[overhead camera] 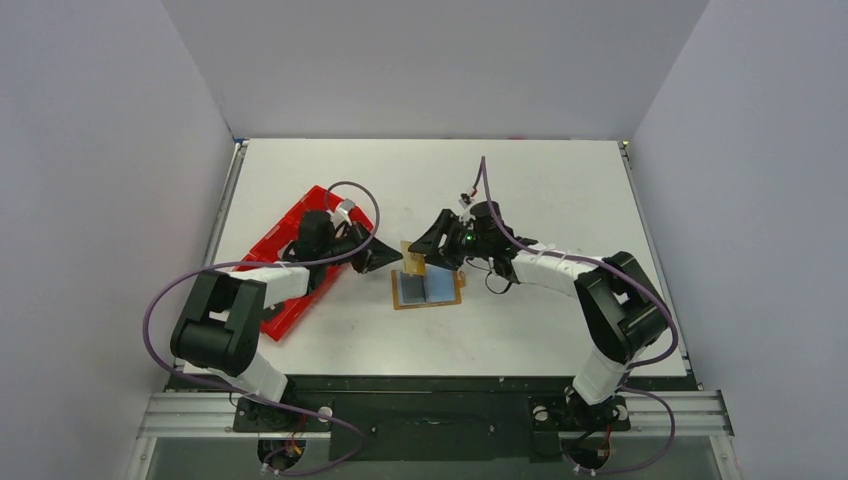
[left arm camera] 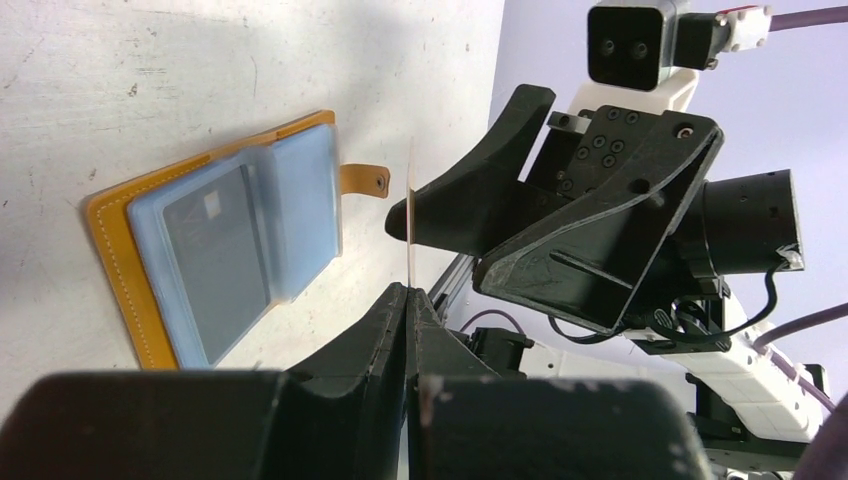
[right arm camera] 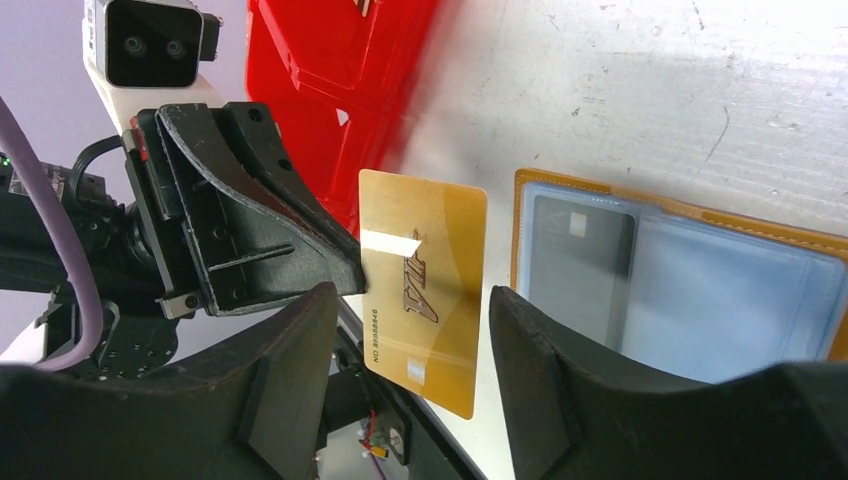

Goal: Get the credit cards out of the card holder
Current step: Remove the credit card from the card holder.

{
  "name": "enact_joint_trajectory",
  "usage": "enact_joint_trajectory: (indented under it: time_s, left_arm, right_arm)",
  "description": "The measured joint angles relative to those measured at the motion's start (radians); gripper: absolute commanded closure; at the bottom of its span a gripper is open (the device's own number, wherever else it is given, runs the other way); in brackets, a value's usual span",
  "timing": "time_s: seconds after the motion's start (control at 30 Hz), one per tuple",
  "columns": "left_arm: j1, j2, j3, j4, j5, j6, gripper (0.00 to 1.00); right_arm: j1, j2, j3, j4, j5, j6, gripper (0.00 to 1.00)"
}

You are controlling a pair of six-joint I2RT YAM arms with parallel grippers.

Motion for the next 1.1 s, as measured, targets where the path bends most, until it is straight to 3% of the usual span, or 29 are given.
enact_joint_trajectory:
  time_s: [0.13,0.2,0.27,0.33,0.43,0.6,0.73,0.93,1.07,1.1]
  left_arm:
    - [0.002,0.0,0.0,0.016,0.008,-0.011,1.0]
    - [0.004,0.0,0.0,0.023,0.01,-0.016,1.0]
    - [0.008,0.0,0.0,0.029,0.012,-0.02,1.0]
    - [0.01,0.0,0.0,0.034,0.013,-0.024,1.0]
    - [0.013,0.0,-0.005,0.036,0.01,-0.025,1.0]
    - [0.012,0.0,-0.011,0.045,0.019,-0.033,0.77]
    - [0.01,-0.002,-0.015,0.078,0.034,-0.05,0.69]
    - [0.009,-0.009,-0.029,0.123,0.044,-0.078,0.68]
    - [0.01,-0.009,-0.043,0.166,0.048,-0.109,0.79]
    - [0.01,-0.009,-0.048,0.176,0.048,-0.122,0.85]
  right_arm:
    - [-0.002,0.0,-0.014,0.038,-0.014,0.032,0.62]
    - [-0.005,0.0,-0.023,0.055,-0.018,0.043,0.74]
    - [-0.009,0.0,-0.033,0.071,-0.021,0.061,0.93]
    - [-0.019,0.0,-0.042,0.092,-0.028,0.081,1.0]
    - [-0.024,0.0,-0.044,0.138,-0.045,0.114,1.0]
    - [-0.023,0.0,-0.047,0.188,-0.061,0.148,1.0]
    - [-0.023,0.003,-0.051,0.219,-0.073,0.175,1.0]
    - [-0.016,0.035,-0.053,0.286,-0.096,0.221,1.0]
    - [-0.012,0.051,-0.055,0.304,-0.104,0.242,1.0]
    - [-0.011,0.051,-0.056,0.309,-0.105,0.242,1.0]
